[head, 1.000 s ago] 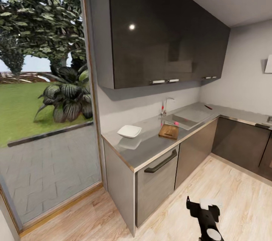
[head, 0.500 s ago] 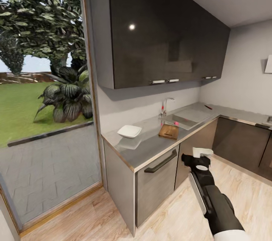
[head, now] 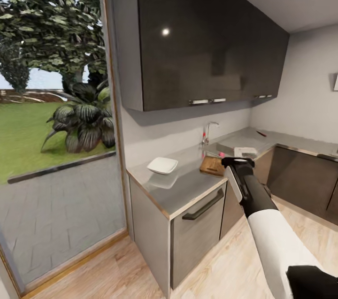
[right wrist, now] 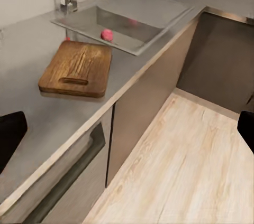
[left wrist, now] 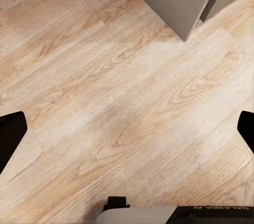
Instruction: In the kitchen, take the Vidalia onion out of the sink, dice it on the chopping board with the paring knife, put the diced onion into the bowl on the countertop, then place both the paring knife and the chopping board into the sink.
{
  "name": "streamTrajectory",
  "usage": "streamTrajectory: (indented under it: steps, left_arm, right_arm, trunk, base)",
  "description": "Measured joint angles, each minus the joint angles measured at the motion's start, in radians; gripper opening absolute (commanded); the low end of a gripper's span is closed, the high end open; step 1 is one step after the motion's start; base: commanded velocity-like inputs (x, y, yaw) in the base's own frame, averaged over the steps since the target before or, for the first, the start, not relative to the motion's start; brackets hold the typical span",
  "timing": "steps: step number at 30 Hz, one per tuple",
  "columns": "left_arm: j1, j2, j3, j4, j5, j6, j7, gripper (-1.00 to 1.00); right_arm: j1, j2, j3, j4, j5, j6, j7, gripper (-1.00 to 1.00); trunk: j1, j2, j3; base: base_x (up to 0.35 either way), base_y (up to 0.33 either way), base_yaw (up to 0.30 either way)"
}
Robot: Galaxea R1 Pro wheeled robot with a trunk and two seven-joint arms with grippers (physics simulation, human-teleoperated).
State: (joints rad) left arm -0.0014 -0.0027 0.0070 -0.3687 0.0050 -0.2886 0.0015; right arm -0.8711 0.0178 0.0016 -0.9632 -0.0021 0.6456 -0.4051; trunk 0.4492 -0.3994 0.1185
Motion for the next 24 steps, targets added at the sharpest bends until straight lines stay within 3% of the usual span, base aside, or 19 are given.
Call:
streamTrajectory:
  steps: [5,10,14,20,24]
  left_arm:
    - [0.0,0.0,0.0,0.0,-0.001,0.0,0.0,1.0]
    - [0.0,0.001,0.0,0.0,-0.001,0.0,-0.001,1.0]
    - [0.0,0.0,0.0,0.0,-0.001,0.0,-0.001,1.0]
    - [0.0,0.0,-0.001,0.001,-0.001,0.0,-0.001,1.0]
    - [0.0,0.001,-0.004,0.0,-0.003,-0.001,-0.001,1.0]
  right_arm:
    - [-0.071,0.0,-0.023,0.091,-0.015,-0.005,-0.001,1.0]
    - [-0.087,0.001,-0.107,0.117,-0.027,-0.033,-0.027,1.0]
    - [-0.089,0.001,-0.14,0.122,-0.03,-0.062,-0.072,1.0]
    - [-0.09,0.004,-0.151,0.124,-0.032,-0.075,-0.109,1.0]
    - [-0.09,0.022,-0.154,0.131,-0.032,-0.075,-0.114,1.0]
  trunk:
    - [0.0,0.0,0.0]
    - [0.0,0.0,0.0]
    - [0.0,0.0,0.0]
    - [0.0,0.0,0.0]
    - [0.0,0.0,0.0]
  base:
    - [0.271,0.218,0.0]
    - [0.237,0.252,0.0]
    - [0.201,0.273,0.0]
    - [0.156,0.222,0.0]
    - [0.024,0.033,-0.004]
